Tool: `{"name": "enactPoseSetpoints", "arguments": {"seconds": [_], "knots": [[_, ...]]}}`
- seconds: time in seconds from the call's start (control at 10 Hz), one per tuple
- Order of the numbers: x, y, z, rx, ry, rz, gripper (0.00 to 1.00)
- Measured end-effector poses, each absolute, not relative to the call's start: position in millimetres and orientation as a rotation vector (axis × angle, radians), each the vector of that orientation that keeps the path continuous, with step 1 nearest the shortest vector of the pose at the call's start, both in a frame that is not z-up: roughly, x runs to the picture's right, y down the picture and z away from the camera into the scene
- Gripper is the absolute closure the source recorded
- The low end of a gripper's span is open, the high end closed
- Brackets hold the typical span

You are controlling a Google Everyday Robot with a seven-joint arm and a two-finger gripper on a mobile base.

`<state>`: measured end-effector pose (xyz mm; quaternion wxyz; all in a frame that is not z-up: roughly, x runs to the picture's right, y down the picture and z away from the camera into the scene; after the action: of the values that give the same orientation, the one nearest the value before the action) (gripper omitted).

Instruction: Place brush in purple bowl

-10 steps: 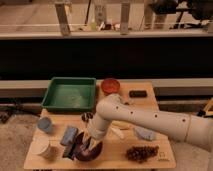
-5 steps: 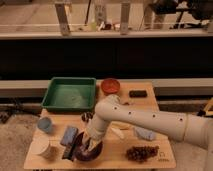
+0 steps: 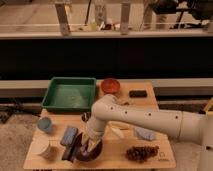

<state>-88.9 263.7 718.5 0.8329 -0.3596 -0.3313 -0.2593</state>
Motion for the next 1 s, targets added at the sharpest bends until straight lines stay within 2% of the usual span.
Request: {"name": "enactPoseSetpoints", "arguments": {"seconds": [0.1, 1.0], "knots": [[-88.4, 264.7, 719.7, -0.767, -0.699, -0.548, 0.20], [-84.9, 251.6, 715.0, -0.742, -0.704, -0.522, 0.20]]}}
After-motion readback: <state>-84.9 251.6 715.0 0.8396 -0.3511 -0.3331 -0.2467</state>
